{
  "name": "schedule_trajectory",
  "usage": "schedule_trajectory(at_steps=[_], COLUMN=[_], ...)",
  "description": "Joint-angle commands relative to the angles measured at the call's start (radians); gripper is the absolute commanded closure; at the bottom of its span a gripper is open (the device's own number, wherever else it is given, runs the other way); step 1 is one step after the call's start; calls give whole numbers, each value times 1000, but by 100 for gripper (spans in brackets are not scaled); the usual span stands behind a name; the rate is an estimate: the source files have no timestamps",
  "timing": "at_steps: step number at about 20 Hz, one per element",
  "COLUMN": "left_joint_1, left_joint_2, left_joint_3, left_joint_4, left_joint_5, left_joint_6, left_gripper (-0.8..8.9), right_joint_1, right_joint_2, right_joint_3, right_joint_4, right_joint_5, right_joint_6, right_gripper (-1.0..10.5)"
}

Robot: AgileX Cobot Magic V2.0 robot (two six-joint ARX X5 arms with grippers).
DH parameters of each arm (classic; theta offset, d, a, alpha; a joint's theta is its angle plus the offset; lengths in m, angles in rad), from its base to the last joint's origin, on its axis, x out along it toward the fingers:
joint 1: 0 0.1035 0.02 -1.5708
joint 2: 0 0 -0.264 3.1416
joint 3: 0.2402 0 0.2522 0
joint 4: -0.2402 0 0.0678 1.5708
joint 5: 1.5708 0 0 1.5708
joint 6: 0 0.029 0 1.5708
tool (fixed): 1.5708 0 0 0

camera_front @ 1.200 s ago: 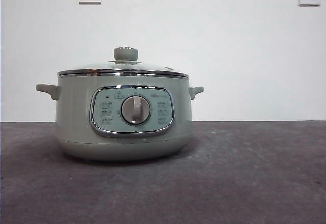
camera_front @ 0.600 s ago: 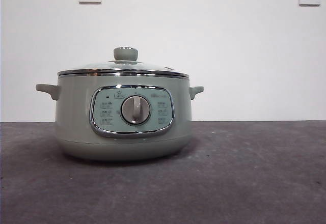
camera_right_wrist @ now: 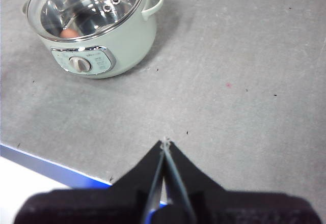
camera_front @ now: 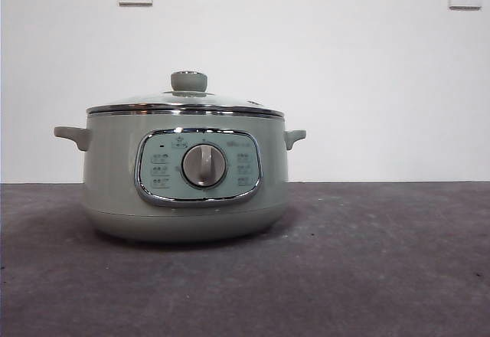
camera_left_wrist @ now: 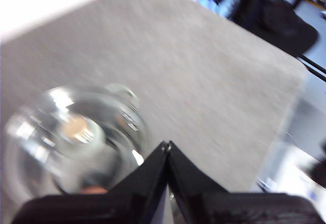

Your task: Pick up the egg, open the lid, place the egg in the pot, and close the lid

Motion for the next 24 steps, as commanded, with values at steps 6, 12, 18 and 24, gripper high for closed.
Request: schedule_trajectory(at_steps=[6,12,18,24], left_joint_1=[302,501,507,507], left_joint_2=[-242,-637,-918,-1144], left_joint_3=[-142,-792,-1376,-1719], left_joint_4=[194,668,873,967], left_joint_5=[18,7,-2,-76], left_joint_6=[150,176,81,-28], left_gripper=[817,817,817,817], right_joint_1=[1,1,1,1], right_joint_2=[-4,-4,-3,-3], right_joint_3=[-10,-10,-10,-10], right_joint_4=[-23,-23,-23,-23], right_joint_5=[5,5,5,5], right_joint_6=[11,11,11,11], right_gripper=[943,943,943,943])
